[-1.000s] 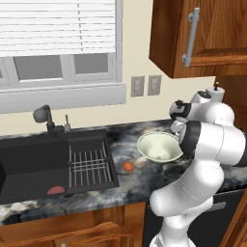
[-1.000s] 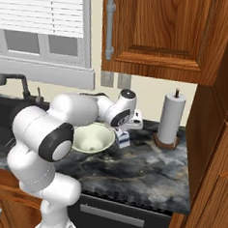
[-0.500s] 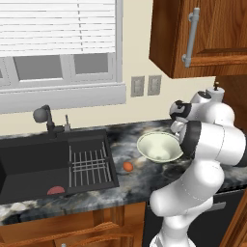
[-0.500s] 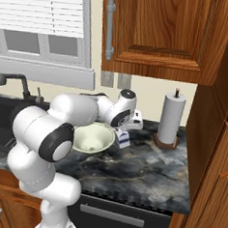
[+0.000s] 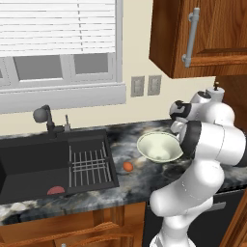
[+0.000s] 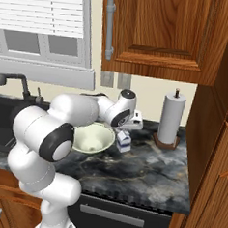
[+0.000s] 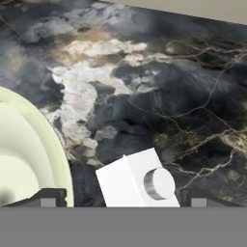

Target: Gather the eggs and milk located in the vicinity of the sink area and place them right next to the bowl.

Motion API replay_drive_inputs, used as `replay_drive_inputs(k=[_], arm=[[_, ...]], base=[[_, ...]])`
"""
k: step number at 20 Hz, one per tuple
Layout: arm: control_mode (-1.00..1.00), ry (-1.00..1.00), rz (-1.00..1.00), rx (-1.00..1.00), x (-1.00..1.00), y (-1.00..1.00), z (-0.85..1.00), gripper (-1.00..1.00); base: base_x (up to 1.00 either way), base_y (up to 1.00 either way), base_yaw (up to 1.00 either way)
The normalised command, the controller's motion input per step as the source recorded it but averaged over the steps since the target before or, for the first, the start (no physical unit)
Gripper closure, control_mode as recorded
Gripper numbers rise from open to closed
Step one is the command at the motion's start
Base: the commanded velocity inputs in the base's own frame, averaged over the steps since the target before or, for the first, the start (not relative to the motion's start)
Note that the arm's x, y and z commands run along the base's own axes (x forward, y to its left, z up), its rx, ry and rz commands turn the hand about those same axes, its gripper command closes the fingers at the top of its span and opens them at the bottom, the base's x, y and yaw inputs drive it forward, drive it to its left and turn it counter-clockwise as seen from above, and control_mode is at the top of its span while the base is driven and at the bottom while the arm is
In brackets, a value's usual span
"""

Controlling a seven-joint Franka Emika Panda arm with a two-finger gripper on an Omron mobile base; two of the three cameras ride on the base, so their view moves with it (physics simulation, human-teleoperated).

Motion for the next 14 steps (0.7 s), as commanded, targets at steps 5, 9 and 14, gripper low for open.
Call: replay_drive_inputs(k=[5,9,14], arm=[[-1.00,0.05,0.00,0.00,0.00,0.00,-0.03,-1.00],[-1.00,0.01,0.00,0.00,-0.06,0.00,0.01,-1.00],[-1.00,0.00,-0.02,0.00,-0.15,0.00,0.11,-1.00]], base=[[0.00,0.00,0.00],[0.00,0.00,0.00],[0.00,0.00,0.00]])
